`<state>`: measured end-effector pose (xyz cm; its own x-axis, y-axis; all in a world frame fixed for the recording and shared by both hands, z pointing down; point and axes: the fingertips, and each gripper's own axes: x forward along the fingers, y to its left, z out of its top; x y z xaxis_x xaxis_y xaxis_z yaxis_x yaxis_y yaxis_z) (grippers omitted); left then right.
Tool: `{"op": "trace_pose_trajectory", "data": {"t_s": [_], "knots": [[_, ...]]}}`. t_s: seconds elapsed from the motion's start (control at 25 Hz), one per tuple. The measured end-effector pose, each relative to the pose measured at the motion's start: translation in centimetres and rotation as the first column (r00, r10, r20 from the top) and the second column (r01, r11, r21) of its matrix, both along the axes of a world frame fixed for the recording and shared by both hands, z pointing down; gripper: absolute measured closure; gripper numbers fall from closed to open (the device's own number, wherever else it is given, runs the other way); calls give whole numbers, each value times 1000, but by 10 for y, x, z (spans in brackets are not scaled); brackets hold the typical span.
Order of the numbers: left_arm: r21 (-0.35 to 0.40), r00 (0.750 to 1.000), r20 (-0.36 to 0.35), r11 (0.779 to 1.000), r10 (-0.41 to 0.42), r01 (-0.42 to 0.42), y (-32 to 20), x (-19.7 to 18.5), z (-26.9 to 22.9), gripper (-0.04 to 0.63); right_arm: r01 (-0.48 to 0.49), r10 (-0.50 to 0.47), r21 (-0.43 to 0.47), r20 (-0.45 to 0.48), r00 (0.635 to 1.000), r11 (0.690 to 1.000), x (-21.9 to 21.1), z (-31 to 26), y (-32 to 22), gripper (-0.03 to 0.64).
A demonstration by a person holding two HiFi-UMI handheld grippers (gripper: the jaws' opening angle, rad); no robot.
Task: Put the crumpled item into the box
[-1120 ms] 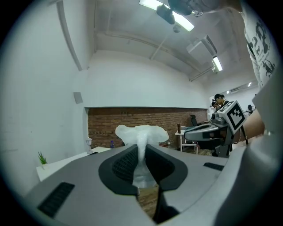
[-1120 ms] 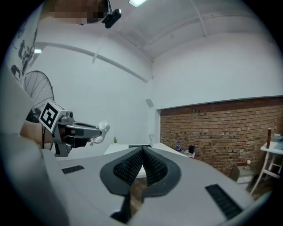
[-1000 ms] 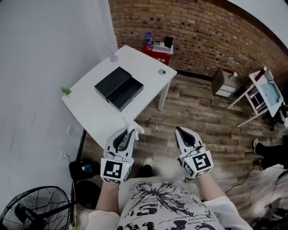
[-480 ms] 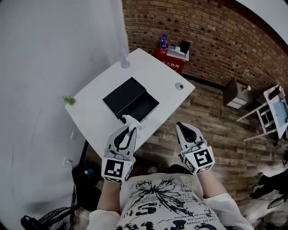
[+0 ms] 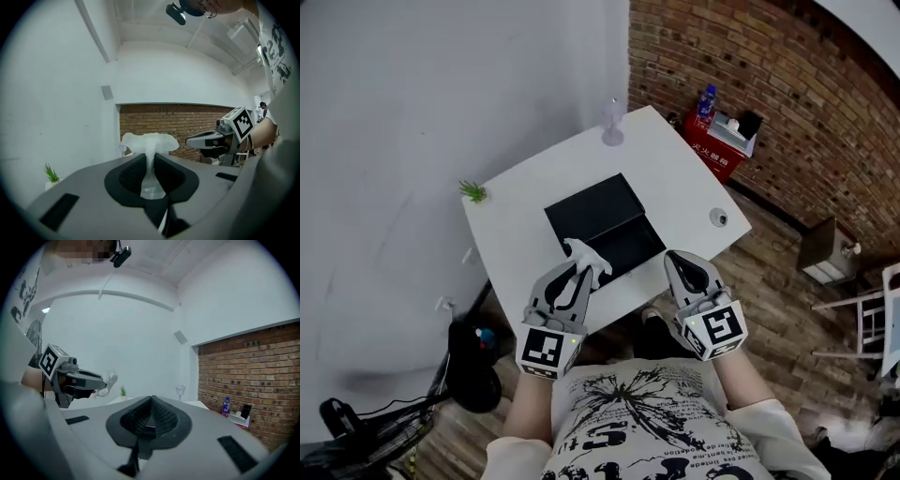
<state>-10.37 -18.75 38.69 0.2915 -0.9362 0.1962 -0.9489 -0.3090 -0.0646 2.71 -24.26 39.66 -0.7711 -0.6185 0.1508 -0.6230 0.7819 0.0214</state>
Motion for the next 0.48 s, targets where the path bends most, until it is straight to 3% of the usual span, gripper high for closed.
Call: {"op": "trace_pose_trajectory", "data": {"t_s": [0.2, 0.36, 0.48], "knots": [[-35, 991, 12, 990, -135, 135, -47, 6, 1, 529, 159, -159, -21, -5, 987, 987, -11, -3, -68, 601], [-77, 964, 11, 961, -266, 266, -71, -1, 19, 529, 308, -309, -42, -30, 950, 950, -37, 6, -105, 602], [-122, 948, 19, 940, -318, 318, -84, -12, 37, 529, 375, -378, -64, -41, 925, 925, -60, 15, -124, 601]]}}
